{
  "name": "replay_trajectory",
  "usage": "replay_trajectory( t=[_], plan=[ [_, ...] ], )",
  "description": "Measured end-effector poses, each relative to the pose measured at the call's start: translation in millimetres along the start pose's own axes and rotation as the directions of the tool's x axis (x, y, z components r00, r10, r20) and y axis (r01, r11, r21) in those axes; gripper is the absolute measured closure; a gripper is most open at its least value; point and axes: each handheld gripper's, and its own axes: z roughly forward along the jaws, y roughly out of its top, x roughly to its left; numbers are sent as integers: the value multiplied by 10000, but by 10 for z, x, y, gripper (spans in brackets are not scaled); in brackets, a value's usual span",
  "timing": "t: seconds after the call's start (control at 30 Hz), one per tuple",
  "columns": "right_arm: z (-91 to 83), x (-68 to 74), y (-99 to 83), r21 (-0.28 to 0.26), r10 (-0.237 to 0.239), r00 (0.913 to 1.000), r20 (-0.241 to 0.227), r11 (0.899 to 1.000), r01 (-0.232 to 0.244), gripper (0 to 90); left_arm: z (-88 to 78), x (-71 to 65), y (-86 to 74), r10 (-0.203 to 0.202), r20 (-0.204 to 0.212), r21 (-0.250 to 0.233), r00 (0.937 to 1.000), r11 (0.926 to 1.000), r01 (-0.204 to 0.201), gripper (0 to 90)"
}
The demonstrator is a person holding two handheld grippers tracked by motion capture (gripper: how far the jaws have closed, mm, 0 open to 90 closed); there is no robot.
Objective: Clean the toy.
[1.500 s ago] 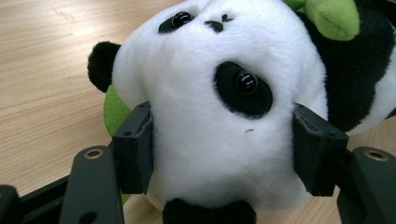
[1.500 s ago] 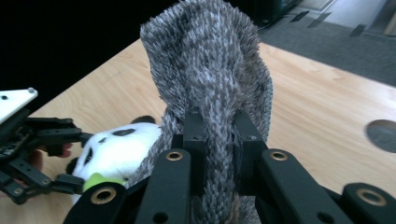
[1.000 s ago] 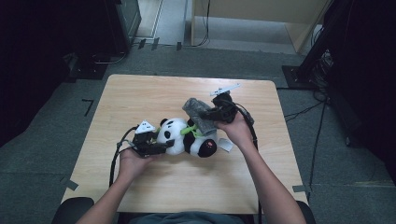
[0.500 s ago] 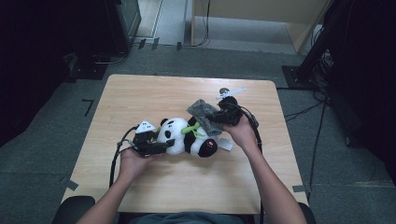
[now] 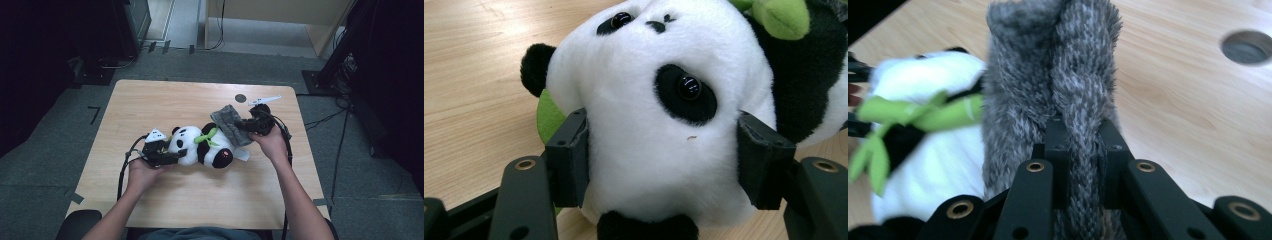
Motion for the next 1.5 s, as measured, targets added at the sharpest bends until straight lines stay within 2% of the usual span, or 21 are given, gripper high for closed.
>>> replay_trajectory(
  t=[0.1, 0.2, 0.33, 0.5, 0.7, 0.77, 0.87, 1.0, 1.23, 1.37, 1.5],
  plan=[
    [-13, -97, -84, 315, 228, 9995, 197, 9992, -234, 808, 0, 3, 2, 21, 4, 23, 10000, 10000, -21, 337],
    [-34, -175, -129, 247, 484, 9988, 104, 9985, -486, 807, 1, 3, 4, 3, 2, 27, 10000, 10000, -3, 337],
    [-10, -236, -163, 284, 596, 9981, 153, 9978, -601, 807, -1, 7, -9, 47, 52, -78, 10000, 10000, -46, 333],
    [29, -355, -217, 467, 1025, 9939, 405, 9934, -1043, 807, -4, 6, -20, 107, 60, -112, 9999, 9999, -106, 333],
    [-58, -468, -224, 106, 1389, 9879, 689, 9901, -1399, 807, -6, 1, -24, 157, 52, -121, 9999, 9998, -156, 331],
    [-119, -483, -207, -136, 1580, 9854, 628, 9874, -1575, 807, -7, 3, -25, 159, 61, -124, 9999, 9998, -158, 330],
    [-215, -449, -169, -494, 1462, 9874, 604, 9884, -1434, 806, -7, 2, -26, 153, 59, -129, 9999, 9998, -153, 330],
    [-288, -318, -90, -879, 1190, 9927, 188, 9892, -1170, 806, -6, -2, -26, 160, 40, -138, 9999, 9998, -160, 329],
    [-275, 33, 84, -1313, 289, 9989, -361, 9908, -334, 803, -6, -4, -29, 187, 17, -155, 9998, 9997, -187, 329],
    [-151, 163, 131, -1111, -30, 9987, -500, 9938, -26, 803, -7, -6, -30, 197, 7, -149, 9998, 9997, -197, 330],
    [-2, 213, 149, -747, 0, 9977, -675, 9972, -50, 804, -2, -1, -31, 143, 37, -183, 9999, 9997, -142, 330]
  ],
)
